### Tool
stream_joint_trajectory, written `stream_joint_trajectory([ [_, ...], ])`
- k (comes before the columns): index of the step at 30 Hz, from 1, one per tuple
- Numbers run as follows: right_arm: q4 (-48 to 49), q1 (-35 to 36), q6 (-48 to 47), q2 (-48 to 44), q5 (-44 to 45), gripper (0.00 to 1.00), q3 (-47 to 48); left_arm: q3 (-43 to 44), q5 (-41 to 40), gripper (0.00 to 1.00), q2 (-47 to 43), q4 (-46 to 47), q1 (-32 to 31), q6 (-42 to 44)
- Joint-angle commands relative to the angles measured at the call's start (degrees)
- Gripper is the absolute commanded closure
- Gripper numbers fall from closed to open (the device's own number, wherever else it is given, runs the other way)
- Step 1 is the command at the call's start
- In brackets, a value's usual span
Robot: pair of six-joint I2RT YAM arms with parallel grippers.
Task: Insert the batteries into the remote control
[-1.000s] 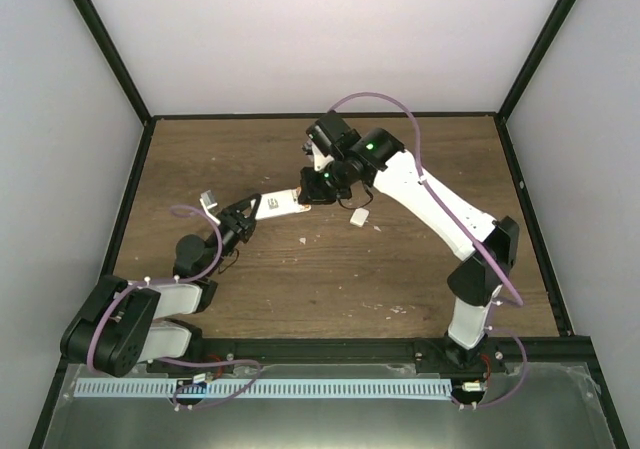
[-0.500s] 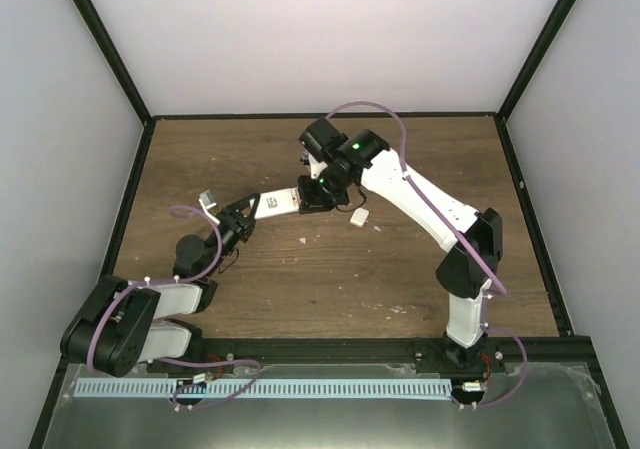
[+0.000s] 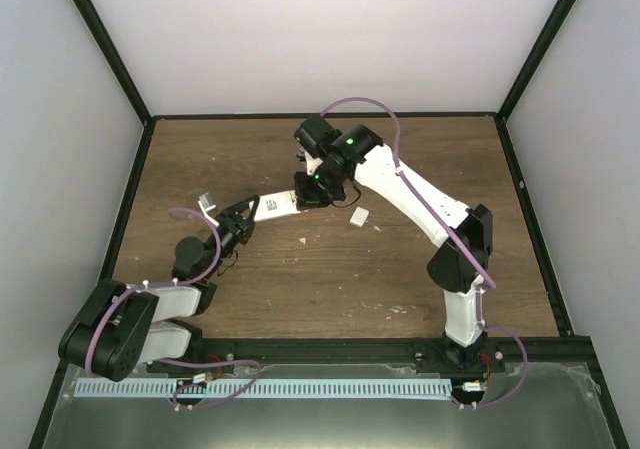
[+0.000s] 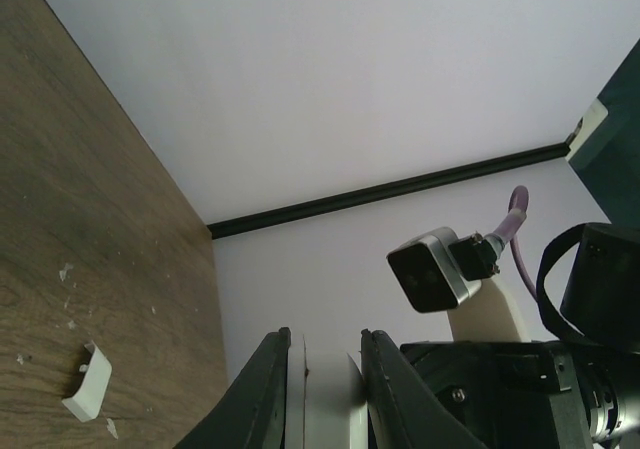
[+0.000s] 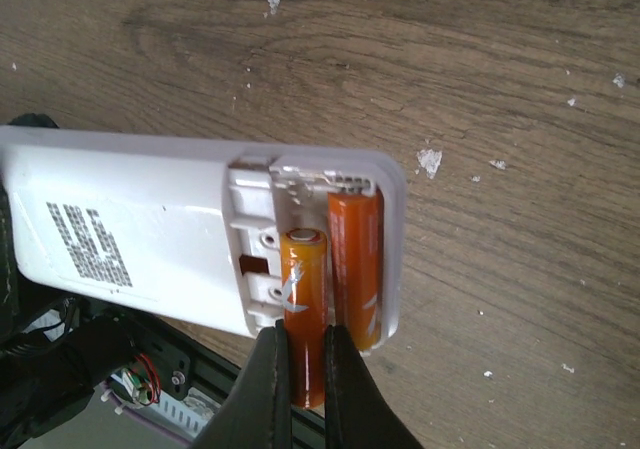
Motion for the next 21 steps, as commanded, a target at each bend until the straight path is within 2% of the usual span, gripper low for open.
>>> stream_joint_trajectory([
  [1,-2.58,0.08,-1.29,2.26,1.27,0.99,3.94,-0.70,0.37,1.00,-1.63,1.24,-0.34,-0.58],
  [21,-4.08,-0.52,-2.82,3.91,-1.55,0.94,5.27,-1.16,0.02,1.00,-2.55,0.47,-0.37,-0.71],
])
